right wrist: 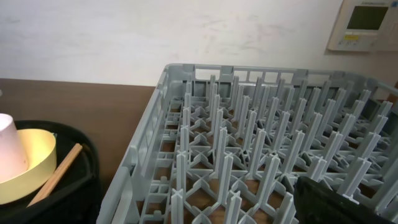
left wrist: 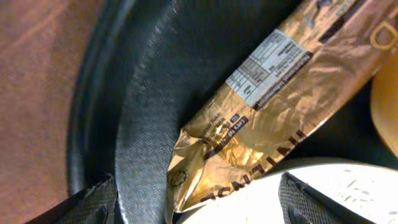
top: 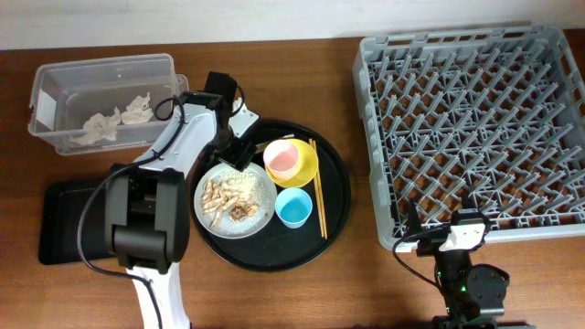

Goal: Sort waste into correct bins and load items into the dishwasher rack

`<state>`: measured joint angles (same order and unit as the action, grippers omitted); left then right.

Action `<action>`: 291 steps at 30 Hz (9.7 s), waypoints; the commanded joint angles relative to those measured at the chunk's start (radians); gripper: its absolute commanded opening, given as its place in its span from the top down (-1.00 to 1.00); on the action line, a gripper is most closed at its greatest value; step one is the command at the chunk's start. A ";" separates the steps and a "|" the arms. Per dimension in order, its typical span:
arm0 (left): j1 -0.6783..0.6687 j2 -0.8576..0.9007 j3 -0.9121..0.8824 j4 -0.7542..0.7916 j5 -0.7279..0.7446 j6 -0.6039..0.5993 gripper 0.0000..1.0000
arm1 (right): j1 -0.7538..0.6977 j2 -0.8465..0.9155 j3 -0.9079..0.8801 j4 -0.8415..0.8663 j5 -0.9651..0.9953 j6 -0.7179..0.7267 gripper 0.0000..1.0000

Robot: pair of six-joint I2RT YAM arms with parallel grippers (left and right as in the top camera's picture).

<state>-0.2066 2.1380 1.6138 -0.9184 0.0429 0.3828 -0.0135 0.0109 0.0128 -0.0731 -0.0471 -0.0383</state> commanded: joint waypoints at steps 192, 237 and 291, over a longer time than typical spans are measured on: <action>0.720 -0.892 -0.235 -0.248 0.090 -1.045 -0.98 | -0.006 -0.007 -0.007 -0.001 0.000 -0.007 -0.96; 0.720 -0.860 -0.235 -0.249 0.064 -1.041 -0.98 | 0.002 0.882 0.838 0.560 -1.025 0.328 -0.97; 0.720 -0.860 -0.235 -0.249 0.064 -1.041 -0.98 | 0.805 1.576 1.082 -0.247 -0.063 0.441 -0.97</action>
<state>0.5076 1.2739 1.3815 -1.1656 0.1146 -0.6491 0.7845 1.5417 1.0756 -0.2951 -0.1806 0.3637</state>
